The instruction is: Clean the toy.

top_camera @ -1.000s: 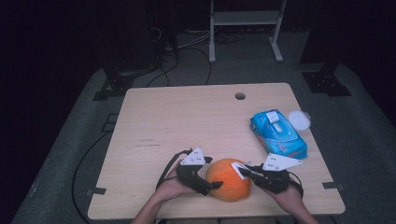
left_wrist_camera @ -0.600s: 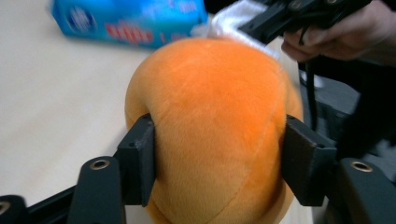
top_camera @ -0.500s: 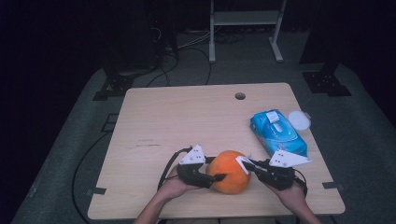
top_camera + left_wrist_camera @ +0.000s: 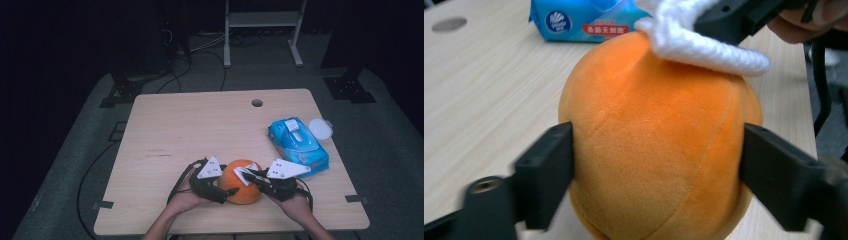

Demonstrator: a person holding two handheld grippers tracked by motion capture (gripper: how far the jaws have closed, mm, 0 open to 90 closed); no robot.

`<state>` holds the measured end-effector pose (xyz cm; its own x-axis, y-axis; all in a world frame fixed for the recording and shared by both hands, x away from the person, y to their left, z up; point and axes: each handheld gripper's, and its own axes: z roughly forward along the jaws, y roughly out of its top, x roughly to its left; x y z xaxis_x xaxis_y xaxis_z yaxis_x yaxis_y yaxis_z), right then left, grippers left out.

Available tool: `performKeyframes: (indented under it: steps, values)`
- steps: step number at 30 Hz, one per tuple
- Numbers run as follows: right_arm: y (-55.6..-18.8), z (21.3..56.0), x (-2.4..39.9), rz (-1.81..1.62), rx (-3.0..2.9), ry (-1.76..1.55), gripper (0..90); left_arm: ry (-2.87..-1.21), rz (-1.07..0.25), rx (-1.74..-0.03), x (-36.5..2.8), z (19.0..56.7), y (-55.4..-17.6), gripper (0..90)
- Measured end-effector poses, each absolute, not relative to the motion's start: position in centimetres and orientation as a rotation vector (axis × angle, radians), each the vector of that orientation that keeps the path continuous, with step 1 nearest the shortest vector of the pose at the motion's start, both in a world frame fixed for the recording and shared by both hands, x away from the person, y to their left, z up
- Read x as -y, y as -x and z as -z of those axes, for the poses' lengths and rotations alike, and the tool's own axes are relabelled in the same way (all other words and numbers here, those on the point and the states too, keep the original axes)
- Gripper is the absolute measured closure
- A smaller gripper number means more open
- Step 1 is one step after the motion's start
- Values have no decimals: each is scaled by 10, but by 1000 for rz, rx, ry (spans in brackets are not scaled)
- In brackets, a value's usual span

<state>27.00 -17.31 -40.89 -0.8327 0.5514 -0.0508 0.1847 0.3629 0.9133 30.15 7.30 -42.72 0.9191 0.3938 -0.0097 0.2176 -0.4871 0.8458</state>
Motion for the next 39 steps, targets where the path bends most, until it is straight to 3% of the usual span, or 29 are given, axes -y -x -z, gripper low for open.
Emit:
performKeyframes:
  steps: [4,8,14,16,23,26,28,31,39]
  values:
    - [-273,418,182,-1440,-2285,-683,836,-2070,-157,-501,-75,431,-307,128]
    - [-272,417,184,-1417,-2276,-683,836,-2074,-194,-480,-73,430,-306,256]
    - [-265,406,171,-1432,-2260,-602,836,-2143,-291,-360,-62,422,-293,285]
    - [-266,405,170,-1406,-2264,-593,837,-2139,-281,-360,-62,423,-293,273]
    - [-267,417,188,-1383,-2277,-681,840,-2104,-194,-444,-70,427,-303,102]
    - [-267,418,196,-1390,-2279,-708,840,-2085,-98,-498,-70,435,-310,94]
    - [-267,420,198,-1389,-2278,-711,840,-2051,-35,-513,-71,438,-313,145]
    - [-266,416,200,-1378,-2248,-698,839,-2028,-95,-497,-71,435,-308,298]
    - [-251,389,178,-1362,-2220,-529,839,-2104,-293,-401,-50,413,-287,342]
